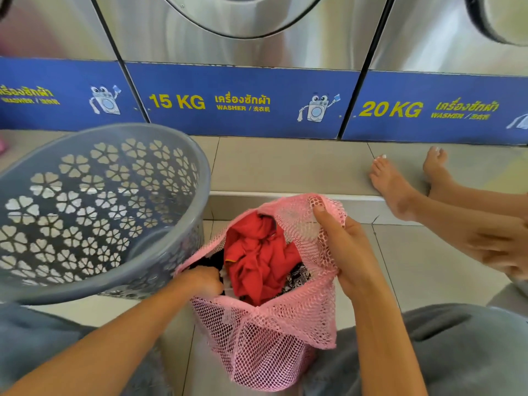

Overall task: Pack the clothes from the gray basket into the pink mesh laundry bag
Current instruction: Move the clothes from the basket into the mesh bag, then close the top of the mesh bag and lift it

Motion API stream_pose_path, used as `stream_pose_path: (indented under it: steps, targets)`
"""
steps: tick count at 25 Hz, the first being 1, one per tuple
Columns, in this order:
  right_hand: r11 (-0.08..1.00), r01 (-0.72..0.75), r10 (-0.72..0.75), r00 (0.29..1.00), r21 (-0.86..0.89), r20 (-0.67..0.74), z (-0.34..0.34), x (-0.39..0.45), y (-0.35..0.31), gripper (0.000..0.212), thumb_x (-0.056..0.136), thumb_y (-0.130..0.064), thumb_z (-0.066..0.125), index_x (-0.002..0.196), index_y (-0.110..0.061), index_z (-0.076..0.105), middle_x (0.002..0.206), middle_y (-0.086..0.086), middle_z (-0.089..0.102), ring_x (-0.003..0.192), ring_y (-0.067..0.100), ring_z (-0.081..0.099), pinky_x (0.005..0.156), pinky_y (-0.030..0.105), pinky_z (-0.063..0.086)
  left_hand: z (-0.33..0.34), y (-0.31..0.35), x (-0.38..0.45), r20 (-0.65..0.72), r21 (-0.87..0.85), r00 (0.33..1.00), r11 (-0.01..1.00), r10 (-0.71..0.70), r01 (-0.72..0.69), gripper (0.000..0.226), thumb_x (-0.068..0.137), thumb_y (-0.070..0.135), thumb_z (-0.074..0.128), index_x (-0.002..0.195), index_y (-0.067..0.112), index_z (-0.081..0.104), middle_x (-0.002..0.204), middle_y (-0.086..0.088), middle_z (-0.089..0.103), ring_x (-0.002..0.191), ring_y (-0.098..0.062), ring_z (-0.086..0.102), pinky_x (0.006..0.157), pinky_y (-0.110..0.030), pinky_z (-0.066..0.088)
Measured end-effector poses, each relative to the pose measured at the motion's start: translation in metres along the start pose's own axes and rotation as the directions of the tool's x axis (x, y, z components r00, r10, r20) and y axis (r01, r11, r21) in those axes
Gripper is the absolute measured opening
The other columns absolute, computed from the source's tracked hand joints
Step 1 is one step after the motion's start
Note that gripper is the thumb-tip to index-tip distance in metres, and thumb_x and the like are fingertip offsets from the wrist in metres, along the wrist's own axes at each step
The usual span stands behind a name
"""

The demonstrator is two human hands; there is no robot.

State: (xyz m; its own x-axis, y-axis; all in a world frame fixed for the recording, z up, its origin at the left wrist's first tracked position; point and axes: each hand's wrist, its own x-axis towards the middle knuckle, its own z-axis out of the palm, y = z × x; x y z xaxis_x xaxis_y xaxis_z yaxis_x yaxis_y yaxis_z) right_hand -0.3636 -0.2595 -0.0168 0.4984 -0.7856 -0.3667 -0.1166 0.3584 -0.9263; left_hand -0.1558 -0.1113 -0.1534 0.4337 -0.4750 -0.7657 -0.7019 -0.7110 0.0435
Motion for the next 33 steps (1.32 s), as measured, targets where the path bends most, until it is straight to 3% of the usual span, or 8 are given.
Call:
stream_pose_path:
  steps: [8, 13, 20, 23, 26, 29, 30, 33]
  targets:
    - [0.989, 0.023, -0.03, 0.999, -0.144, -0.043, 0.011, 0.004, 0.007, 0.017, 0.097, -0.028, 0.067, 0.095, -0.014, 0.077, 0.098, 0.017, 0.08, 0.094, 0.037, 0.076, 0.087, 0.053, 0.06, -0.01, 0.042, -0.095, 0.294, -0.262, 0.83, 0.875, 0.474, -0.406, 0.035, 0.089, 0.027, 0.061, 0.121, 0.018, 0.071, 0.125, 0.0, 0.069, 0.112, -0.016, 0.064, 0.105, -0.036, 0.049]
    - [0.979, 0.097, -0.122, 0.983, -0.181, -0.135, 0.015, 0.006, 0.014, 0.034, 0.097, -0.02, 0.062, 0.13, -0.022, 0.062, 0.114, 0.007, 0.075, 0.097, 0.024, 0.073, 0.087, 0.046, 0.061, 0.0, 0.037, -0.111, 0.323, -0.093, 0.792, 0.85, 0.518, -0.518, 0.034, 0.084, 0.032, 0.067, 0.113, 0.015, 0.07, 0.108, 0.0, 0.071, 0.095, -0.015, 0.062, 0.093, -0.041, 0.054]
    - [0.911, 0.167, -0.177, 0.984, -0.378, 0.008, 0.012, -0.009, 0.008, 0.027, 0.098, -0.026, 0.065, 0.125, -0.022, 0.064, 0.102, -0.003, 0.075, 0.094, 0.024, 0.073, 0.065, 0.027, 0.055, 0.004, 0.03, -0.114, -0.216, -0.286, 0.82, 0.769, 0.53, -0.572, 0.042, 0.103, 0.045, 0.039, 0.07, 0.019, 0.043, 0.065, 0.005, 0.038, 0.059, -0.011, 0.037, 0.059, -0.029, 0.033]
    - [0.718, 0.19, -0.179, 0.98, -0.67, 0.087, 0.009, -0.017, 0.013, 0.056, 0.095, -0.043, 0.067, 0.145, -0.024, 0.051, 0.129, 0.005, 0.065, 0.116, 0.025, 0.064, 0.088, 0.035, 0.055, -0.003, 0.034, -0.117, -0.292, -0.536, 0.838, 0.647, 0.46, -0.542, 0.046, 0.097, 0.057, 0.043, 0.071, 0.019, 0.048, 0.068, -0.005, 0.045, 0.063, -0.015, 0.041, 0.064, -0.03, 0.038]
    - [0.555, 0.301, -0.488, 0.873, -0.775, -0.01, 0.003, -0.038, 0.007, 0.028, 0.095, -0.031, 0.066, 0.119, -0.016, 0.067, 0.113, 0.006, 0.071, 0.103, 0.021, 0.066, 0.084, 0.017, 0.047, -0.013, 0.036, -0.117, -0.219, -0.753, 0.887, 0.507, 0.407, -0.419, 0.061, 0.083, 0.073, 0.049, 0.099, 0.019, 0.074, 0.081, 0.007, 0.063, 0.073, -0.016, 0.057, 0.091, -0.037, 0.05]
    - [0.543, 0.359, -0.272, 0.931, -0.76, 0.245, 0.012, -0.064, 0.023, 0.019, 0.096, -0.035, 0.063, 0.083, -0.022, 0.069, 0.071, -0.007, 0.071, 0.06, 0.005, 0.061, 0.056, 0.017, 0.045, -0.025, 0.039, -0.11, -0.234, -0.806, 0.896, 0.44, 0.376, -0.396, 0.023, 0.098, 0.045, 0.051, 0.092, 0.027, 0.065, 0.051, 0.007, 0.064, 0.047, 0.002, 0.049, 0.082, -0.032, 0.045]
    - [0.502, 0.375, -0.129, 0.923, -0.779, 0.362, 0.016, -0.071, 0.037, 0.022, 0.096, -0.041, 0.062, 0.083, -0.023, 0.068, 0.071, -0.01, 0.07, 0.061, 0.004, 0.061, 0.059, 0.023, 0.048, -0.028, 0.041, -0.111, -0.243, -0.794, 0.902, 0.461, 0.358, -0.397, 0.045, 0.096, 0.045, 0.054, 0.06, 0.025, 0.073, 0.047, 0.012, 0.055, 0.043, -0.001, 0.045, 0.07, -0.031, 0.043]
    - [0.567, 0.38, -0.016, 0.892, -0.731, 0.452, 0.031, -0.077, 0.075, 0.016, 0.098, -0.048, 0.059, 0.099, -0.032, 0.062, 0.08, -0.022, 0.063, 0.074, -0.006, 0.06, 0.064, 0.015, 0.046, -0.021, 0.042, -0.101, -0.225, -0.715, 0.91, 0.576, 0.347, -0.396, 0.043, 0.087, 0.052, 0.063, 0.055, 0.026, 0.048, 0.053, 0.009, 0.046, 0.051, -0.013, 0.043, 0.058, -0.028, 0.036]
